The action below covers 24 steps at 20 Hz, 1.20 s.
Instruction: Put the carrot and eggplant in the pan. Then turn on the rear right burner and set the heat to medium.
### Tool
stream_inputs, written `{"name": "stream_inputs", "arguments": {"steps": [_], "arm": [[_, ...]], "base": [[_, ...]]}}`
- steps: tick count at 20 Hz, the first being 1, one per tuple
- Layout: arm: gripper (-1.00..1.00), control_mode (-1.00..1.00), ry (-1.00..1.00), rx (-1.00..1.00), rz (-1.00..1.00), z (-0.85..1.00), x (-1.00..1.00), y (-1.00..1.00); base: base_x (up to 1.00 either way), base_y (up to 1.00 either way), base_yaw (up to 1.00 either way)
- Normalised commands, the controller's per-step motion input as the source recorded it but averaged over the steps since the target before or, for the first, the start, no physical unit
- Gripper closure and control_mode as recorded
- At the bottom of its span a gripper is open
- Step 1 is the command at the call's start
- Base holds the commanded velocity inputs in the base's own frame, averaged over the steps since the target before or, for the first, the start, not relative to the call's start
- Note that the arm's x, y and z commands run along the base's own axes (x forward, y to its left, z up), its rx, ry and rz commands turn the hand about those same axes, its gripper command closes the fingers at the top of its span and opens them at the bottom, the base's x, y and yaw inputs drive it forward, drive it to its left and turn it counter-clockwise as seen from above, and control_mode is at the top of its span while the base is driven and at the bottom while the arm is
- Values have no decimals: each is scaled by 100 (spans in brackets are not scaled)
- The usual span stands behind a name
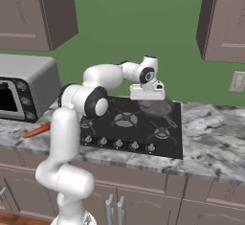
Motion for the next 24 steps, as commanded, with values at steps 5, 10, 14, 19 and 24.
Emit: {"name": "stream_inputs", "arguments": {"steps": [5, 10, 14, 19, 24], "arm": [[100, -100, 0, 0, 6, -9, 39, -12], [100, -100, -2, 2, 6, -6, 34, -15], [100, -100, -3, 5, 5, -5, 33, -18], [100, -100, 0, 4, 4, -5, 18, -20], [100, -100, 1, 0, 2, -22, 1, -11]], "base": [[0, 0, 0], [0, 0, 0], [0, 0, 0], [0, 0, 0], [0, 0, 0]]}}
